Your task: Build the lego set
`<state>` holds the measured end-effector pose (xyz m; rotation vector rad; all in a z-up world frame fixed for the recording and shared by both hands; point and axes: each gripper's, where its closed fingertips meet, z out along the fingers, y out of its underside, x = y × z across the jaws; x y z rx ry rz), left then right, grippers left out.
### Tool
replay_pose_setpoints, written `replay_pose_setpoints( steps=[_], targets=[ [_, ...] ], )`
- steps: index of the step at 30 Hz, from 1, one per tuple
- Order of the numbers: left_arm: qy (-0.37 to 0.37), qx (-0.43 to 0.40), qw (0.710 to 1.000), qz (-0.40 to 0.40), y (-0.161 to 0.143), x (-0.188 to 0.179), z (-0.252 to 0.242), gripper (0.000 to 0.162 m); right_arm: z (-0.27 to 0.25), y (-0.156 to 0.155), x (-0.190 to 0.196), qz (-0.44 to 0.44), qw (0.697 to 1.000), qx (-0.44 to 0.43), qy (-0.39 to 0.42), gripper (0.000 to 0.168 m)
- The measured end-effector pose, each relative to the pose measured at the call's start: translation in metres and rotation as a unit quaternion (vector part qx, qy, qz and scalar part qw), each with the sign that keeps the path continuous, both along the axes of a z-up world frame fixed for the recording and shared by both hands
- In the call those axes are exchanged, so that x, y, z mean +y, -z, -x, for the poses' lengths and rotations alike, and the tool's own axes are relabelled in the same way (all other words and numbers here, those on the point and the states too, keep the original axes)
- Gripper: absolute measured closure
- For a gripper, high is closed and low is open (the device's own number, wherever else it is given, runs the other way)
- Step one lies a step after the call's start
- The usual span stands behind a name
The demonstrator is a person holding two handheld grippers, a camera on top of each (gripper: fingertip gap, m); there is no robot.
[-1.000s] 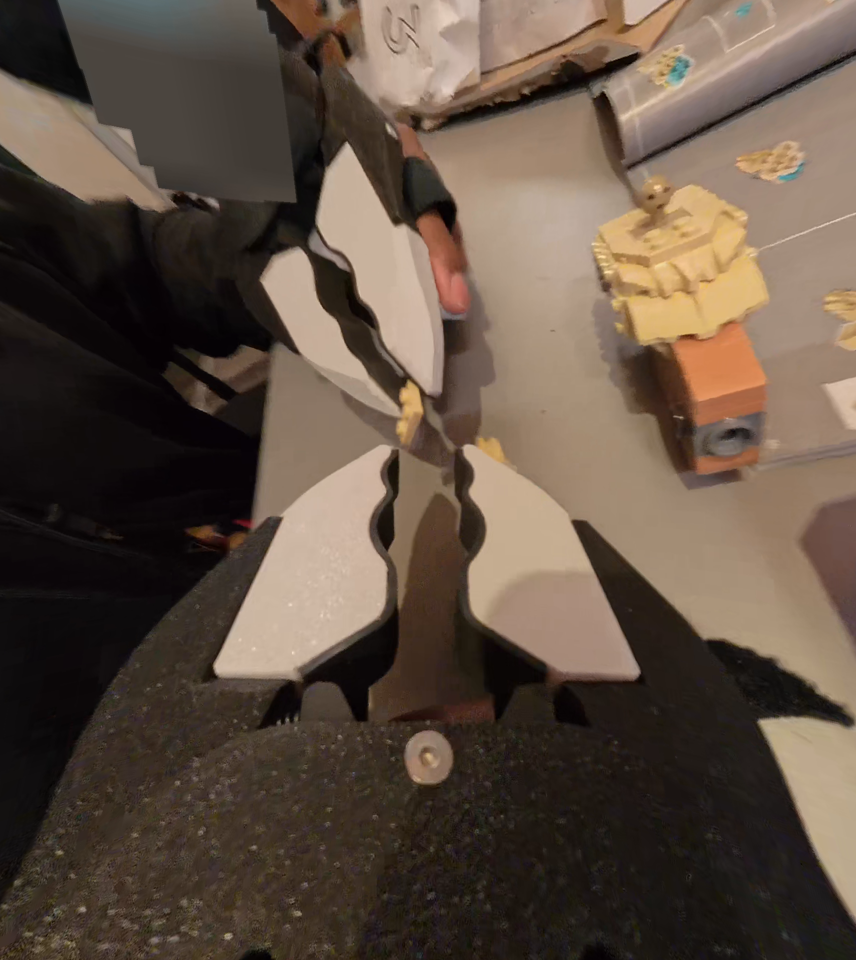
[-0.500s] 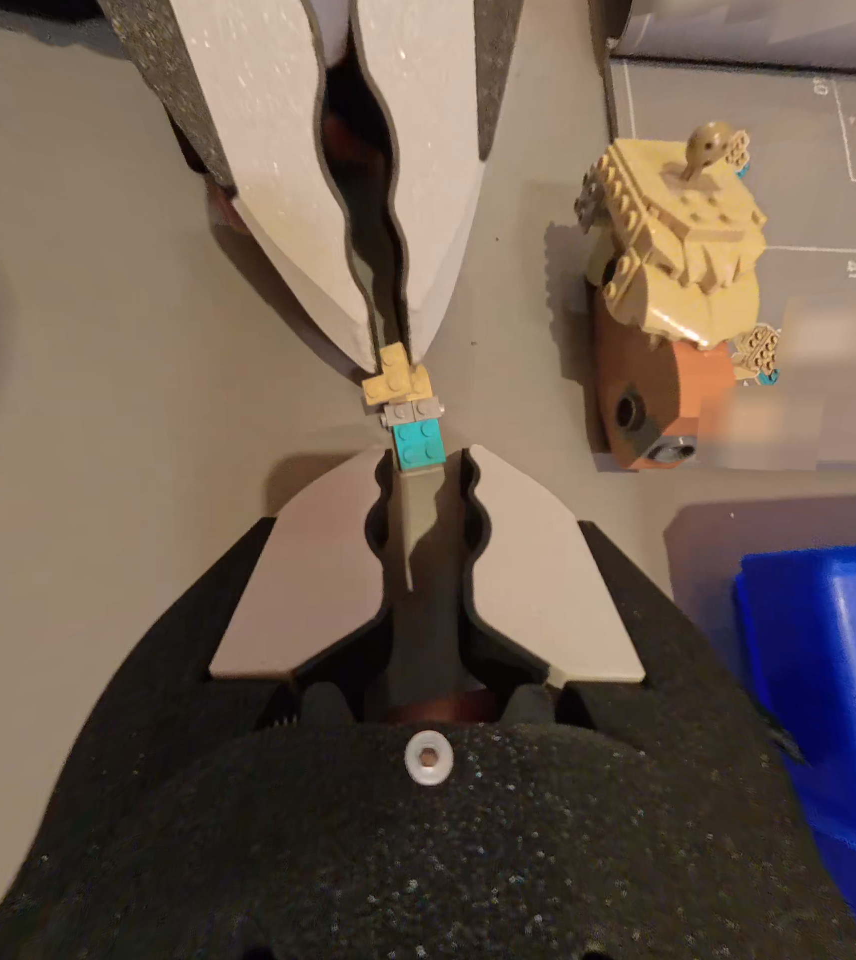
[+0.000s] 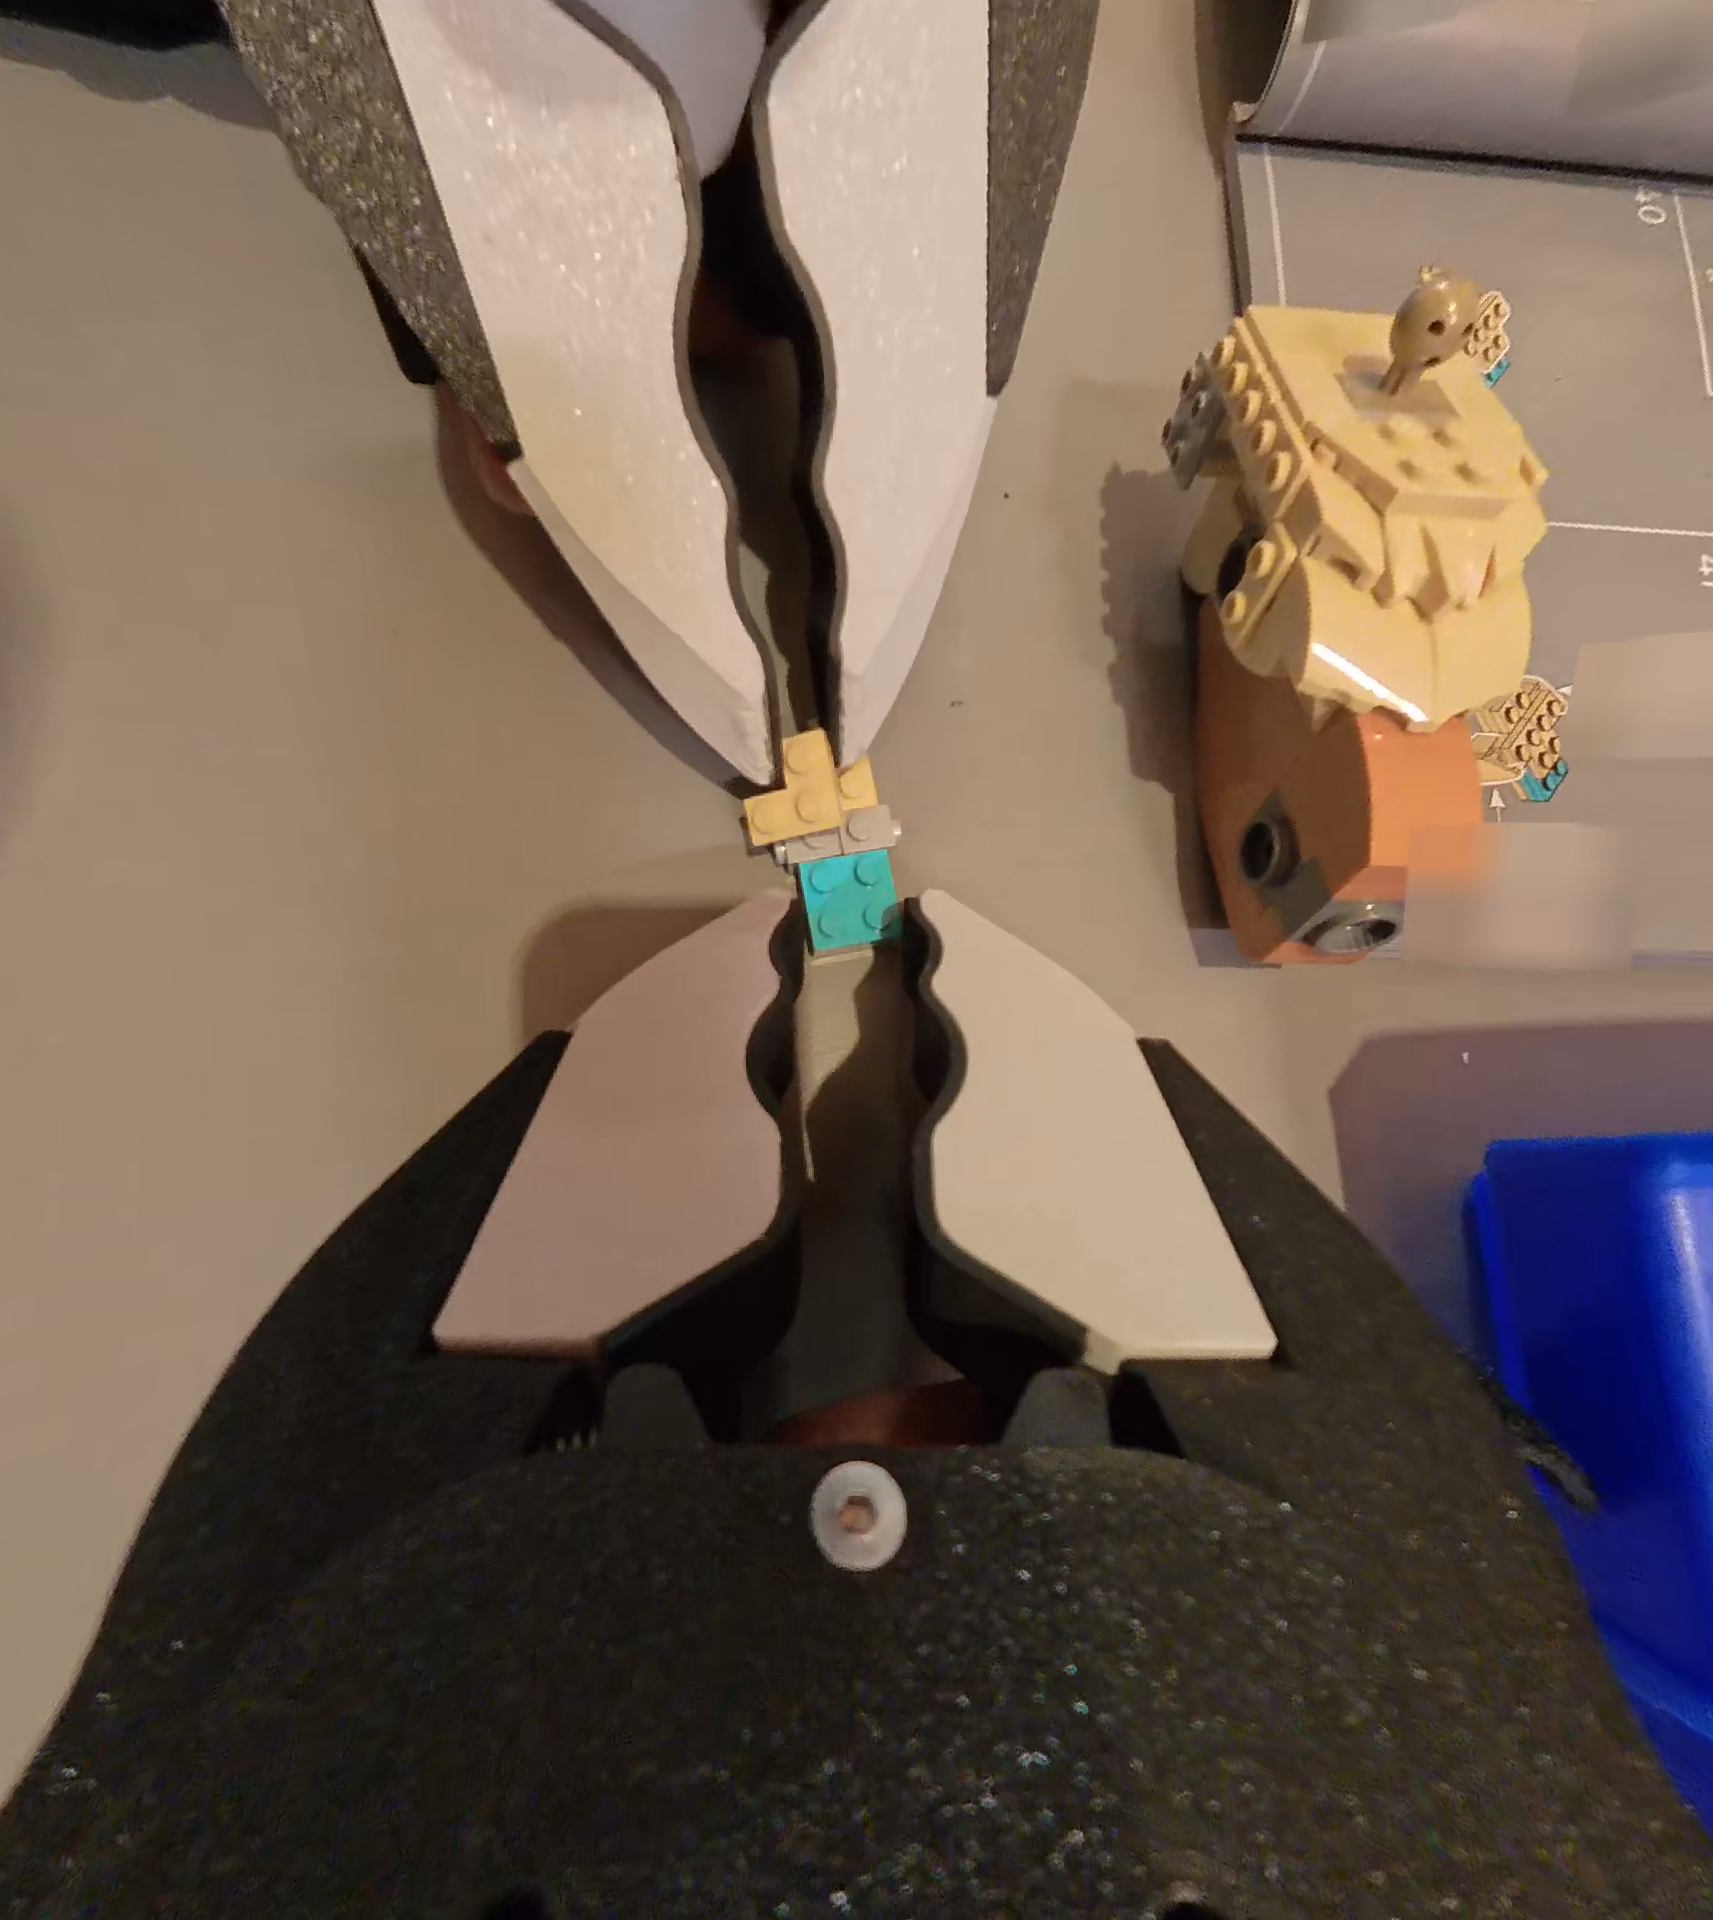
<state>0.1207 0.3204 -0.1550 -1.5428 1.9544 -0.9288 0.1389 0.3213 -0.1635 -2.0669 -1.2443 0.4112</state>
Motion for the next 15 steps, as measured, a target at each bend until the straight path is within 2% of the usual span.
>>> replay_pose_setpoints(
  steps=[15],
  targets=[
    [-0.015, 0.017, 1.000, 0.018, 0.0025, -0.0007, -0.0004, 0.155, 0.0005, -0.0008, -0.0003, -0.003, 1.000, 0.003, -0.001, 0.151]
  ],
)
